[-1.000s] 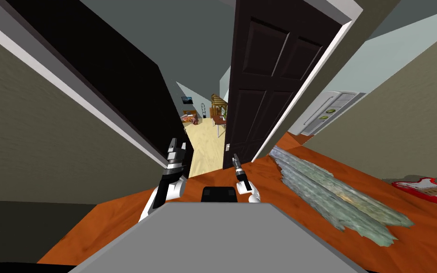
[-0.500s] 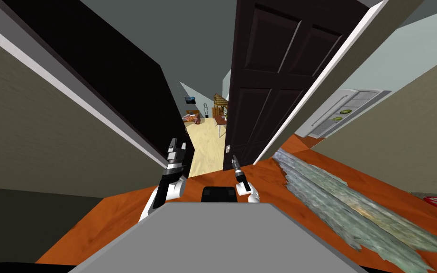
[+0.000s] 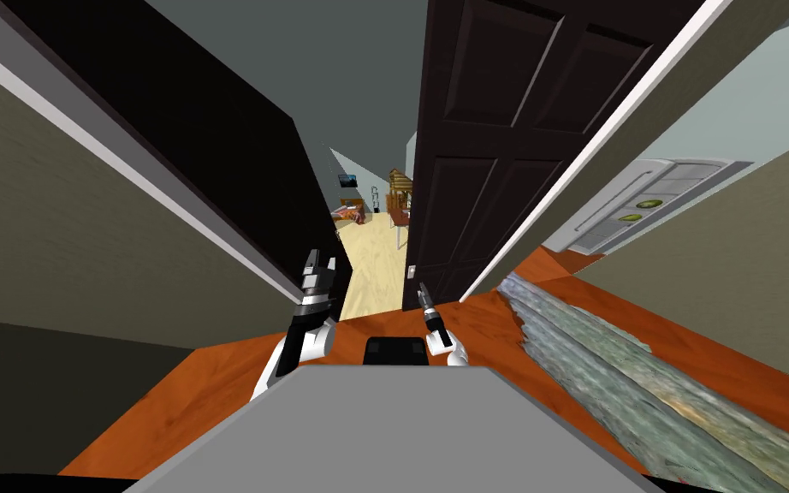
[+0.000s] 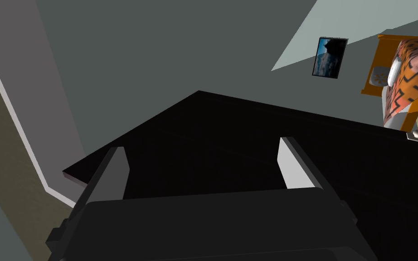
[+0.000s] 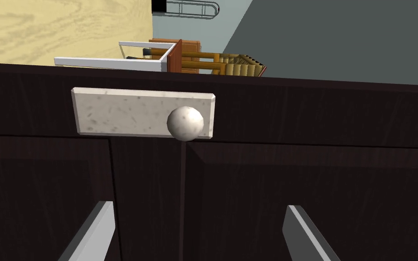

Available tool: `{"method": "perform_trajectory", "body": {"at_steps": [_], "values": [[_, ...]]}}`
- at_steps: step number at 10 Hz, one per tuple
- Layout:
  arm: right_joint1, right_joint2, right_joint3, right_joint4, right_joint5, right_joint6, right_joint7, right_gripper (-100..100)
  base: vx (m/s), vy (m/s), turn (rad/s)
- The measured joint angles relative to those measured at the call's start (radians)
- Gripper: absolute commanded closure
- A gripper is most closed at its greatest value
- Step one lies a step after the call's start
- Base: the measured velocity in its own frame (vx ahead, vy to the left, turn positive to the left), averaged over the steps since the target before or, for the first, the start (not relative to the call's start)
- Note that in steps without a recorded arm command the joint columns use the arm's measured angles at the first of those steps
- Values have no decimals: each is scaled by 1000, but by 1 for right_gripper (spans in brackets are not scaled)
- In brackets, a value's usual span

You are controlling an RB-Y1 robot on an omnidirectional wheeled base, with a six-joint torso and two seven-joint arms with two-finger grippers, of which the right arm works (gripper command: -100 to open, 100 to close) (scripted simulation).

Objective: Push the door open

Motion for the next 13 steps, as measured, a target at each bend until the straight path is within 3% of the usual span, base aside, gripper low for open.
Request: {"method": "perform_trajectory", "body": {"at_steps": [2,10,11,13], "values": [[-6,1,2,18,-2,-5,0,-100,68,-2,18],[-18,13,-19,54,-4,-24,5,-100,186,18,27],[-18,13,-19,53,-3,-26,6,100,-17,3,-6],[-19,12,-19,54,-4,-24,6,100,-27,-1,6]]}}
